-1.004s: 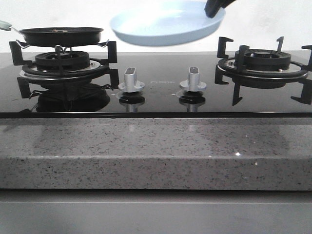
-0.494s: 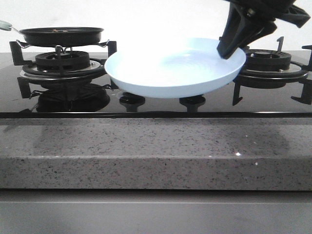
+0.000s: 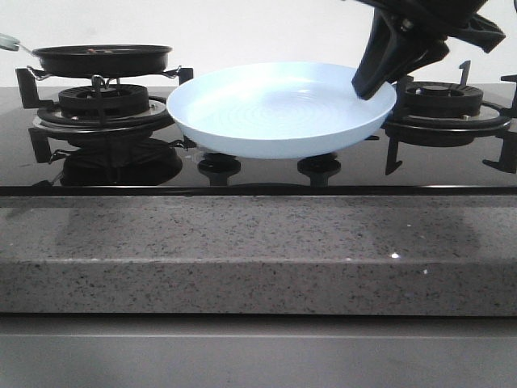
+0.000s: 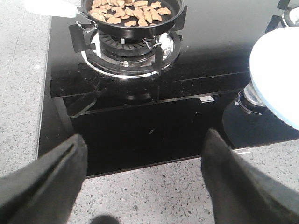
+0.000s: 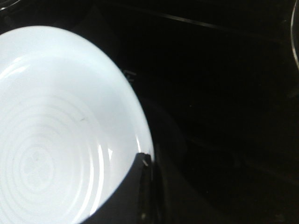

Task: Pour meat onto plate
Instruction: 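Lift the plate with the right gripper and hold it beside the pan, then grasp the pale green pan handle with the left gripper and lift the pan, then tilt the pan over the held plate with the left gripper, pouring meat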

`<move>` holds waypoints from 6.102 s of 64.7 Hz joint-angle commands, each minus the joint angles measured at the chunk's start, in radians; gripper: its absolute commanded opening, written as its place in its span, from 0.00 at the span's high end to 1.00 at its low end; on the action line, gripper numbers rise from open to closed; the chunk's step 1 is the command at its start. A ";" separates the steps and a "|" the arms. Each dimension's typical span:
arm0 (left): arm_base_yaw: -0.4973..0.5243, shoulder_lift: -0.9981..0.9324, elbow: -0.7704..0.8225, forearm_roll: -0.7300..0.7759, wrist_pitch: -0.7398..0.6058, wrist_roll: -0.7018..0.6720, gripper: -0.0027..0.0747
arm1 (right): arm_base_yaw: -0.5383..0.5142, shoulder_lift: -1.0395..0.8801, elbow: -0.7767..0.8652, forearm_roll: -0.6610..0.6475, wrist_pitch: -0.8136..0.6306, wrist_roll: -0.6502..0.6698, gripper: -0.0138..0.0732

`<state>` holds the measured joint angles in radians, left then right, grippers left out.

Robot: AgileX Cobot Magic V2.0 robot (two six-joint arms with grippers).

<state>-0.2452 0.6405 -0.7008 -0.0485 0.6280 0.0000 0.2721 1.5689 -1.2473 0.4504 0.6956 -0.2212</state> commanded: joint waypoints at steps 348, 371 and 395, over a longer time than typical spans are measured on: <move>-0.056 0.513 -0.449 -1.378 -0.007 1.740 0.99 | 0.000 -0.032 -0.026 0.030 -0.045 -0.014 0.98; -0.087 0.513 -0.449 -1.382 -0.007 2.014 0.99 | 0.000 -0.032 -0.026 0.030 -0.045 -0.014 0.98; -0.065 0.515 -0.449 -1.386 -0.146 1.765 0.99 | 0.000 -0.032 -0.026 0.030 -0.045 -0.014 0.98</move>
<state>-0.3225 1.1842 -1.1173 -1.3650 0.5722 1.8511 0.2721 1.5751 -1.2473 0.4520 0.6940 -0.2283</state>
